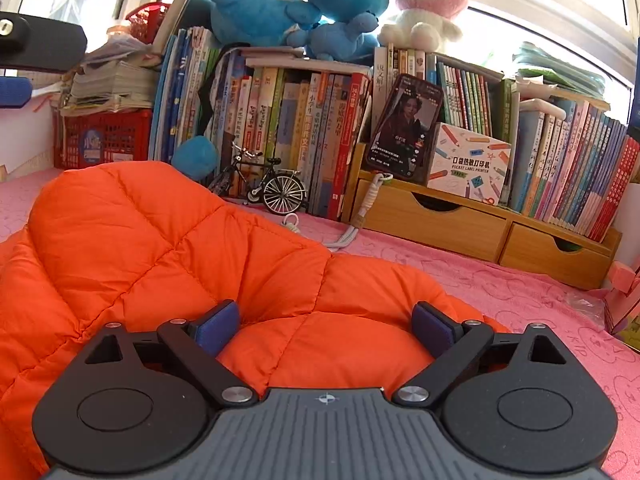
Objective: Fold clothes
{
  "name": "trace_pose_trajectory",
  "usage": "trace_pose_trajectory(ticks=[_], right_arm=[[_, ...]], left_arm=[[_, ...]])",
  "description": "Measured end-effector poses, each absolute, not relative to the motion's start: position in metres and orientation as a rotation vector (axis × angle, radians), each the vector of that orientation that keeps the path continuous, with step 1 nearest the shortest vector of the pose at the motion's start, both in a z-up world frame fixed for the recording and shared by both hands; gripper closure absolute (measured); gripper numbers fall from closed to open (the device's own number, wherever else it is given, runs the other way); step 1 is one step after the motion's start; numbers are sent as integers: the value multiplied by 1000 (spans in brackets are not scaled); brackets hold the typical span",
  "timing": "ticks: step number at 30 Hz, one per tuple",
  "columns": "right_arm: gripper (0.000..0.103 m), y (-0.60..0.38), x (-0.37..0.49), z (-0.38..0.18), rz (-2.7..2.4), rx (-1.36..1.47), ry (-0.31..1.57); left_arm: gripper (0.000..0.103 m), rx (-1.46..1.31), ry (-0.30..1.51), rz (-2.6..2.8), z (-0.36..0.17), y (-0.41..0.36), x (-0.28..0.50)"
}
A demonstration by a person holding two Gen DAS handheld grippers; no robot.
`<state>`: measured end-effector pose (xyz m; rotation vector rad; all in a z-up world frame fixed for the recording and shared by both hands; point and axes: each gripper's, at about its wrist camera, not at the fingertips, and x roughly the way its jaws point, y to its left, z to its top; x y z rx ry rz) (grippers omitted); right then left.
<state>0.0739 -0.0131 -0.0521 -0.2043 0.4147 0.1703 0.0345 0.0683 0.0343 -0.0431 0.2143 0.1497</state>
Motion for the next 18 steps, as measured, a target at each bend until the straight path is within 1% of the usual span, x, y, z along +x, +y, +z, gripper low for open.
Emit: trace_pose_trajectory(ticks=[3,5,7,10,18], right_arm=[[5,-13,74,-52,165,-207,415],[4,-13,74,-52,163,-207,415],[2,-12,74,-52,164,-216,421],[1,-7,74,-53,161,-247,426],[0,-21,72,-52,139,-232,448]], left_arm=[[17,-15,328,187,2,64,62],[16,-59,414,212,-22,75,72],[7,-119,492,230,-43,89,79],[4,-192,523,218,-48,103,79],[0,-182,554,225,-49,102,81]])
